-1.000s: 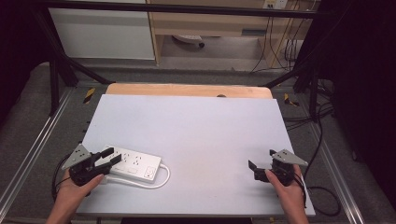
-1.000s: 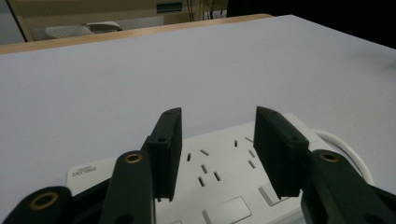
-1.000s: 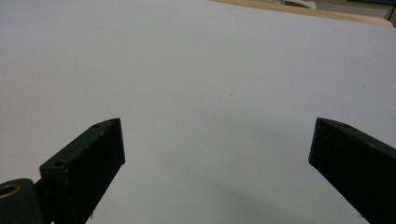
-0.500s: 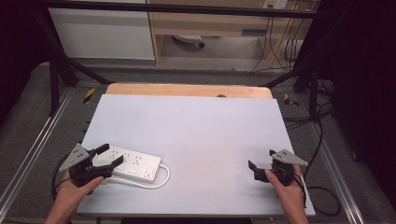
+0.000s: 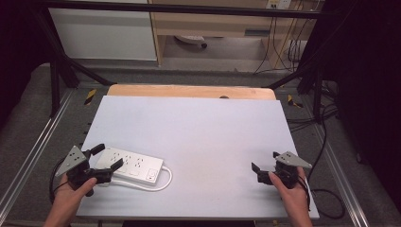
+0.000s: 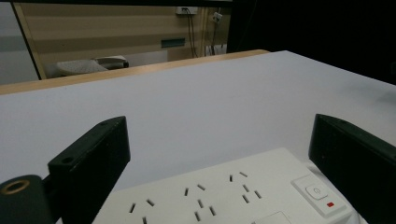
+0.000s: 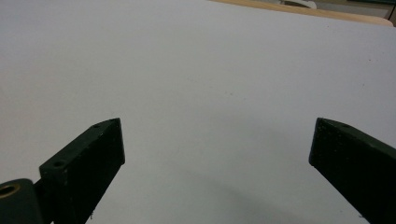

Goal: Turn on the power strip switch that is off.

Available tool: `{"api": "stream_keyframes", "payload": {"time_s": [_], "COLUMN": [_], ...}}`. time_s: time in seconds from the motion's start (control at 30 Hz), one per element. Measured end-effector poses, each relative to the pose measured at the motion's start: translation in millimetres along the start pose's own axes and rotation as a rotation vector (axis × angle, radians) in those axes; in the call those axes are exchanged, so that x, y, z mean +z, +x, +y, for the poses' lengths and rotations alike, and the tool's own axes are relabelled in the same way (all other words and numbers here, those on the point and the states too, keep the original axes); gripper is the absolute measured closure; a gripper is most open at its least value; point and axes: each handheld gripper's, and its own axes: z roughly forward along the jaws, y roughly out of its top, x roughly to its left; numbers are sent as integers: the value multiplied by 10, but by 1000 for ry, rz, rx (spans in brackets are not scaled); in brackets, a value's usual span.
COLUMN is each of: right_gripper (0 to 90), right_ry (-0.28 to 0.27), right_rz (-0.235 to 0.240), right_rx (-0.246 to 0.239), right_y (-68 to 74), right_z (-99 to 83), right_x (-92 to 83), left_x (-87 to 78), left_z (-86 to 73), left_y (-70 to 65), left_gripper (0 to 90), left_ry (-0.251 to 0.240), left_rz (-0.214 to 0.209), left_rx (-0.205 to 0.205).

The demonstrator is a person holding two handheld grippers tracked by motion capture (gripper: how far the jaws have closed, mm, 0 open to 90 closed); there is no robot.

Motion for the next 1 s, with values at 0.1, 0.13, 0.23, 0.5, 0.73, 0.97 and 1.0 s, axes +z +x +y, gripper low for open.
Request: {"api": "stream_keyframes", "payload": {"time_s": [0.1,0.13,0.23,0.5,0.73,0.97,1.0], "right_gripper": [38,38,38,38,38,34,34], "right_ry": [-1,0,1,0,0,30,39], "right_rz": [0,0,-1,0,0,-3,-6], "right_rx": [-1,1,2,-1,-3,-1,-3], "right_y": [1,1,-1,2,-1,-1,-1], "right_z": [-1,0,-1,-1,-2,-20,-25], "right_x": [1,-2,-3,1,4,37,45], "left_x": [-19,-25,-46,-123,-166,-201,-203], "left_z": [-2,-4,-12,-60,-118,-182,-193], "left_y": [7,13,37,137,208,262,271], "left_gripper": [52,52,52,53,55,55,55], "left_ry": [-12,-14,-22,-41,-39,-25,-23], "left_rz": [-1,-1,8,39,59,69,72], "left_rx": [5,5,2,-7,-33,-51,-55]}}
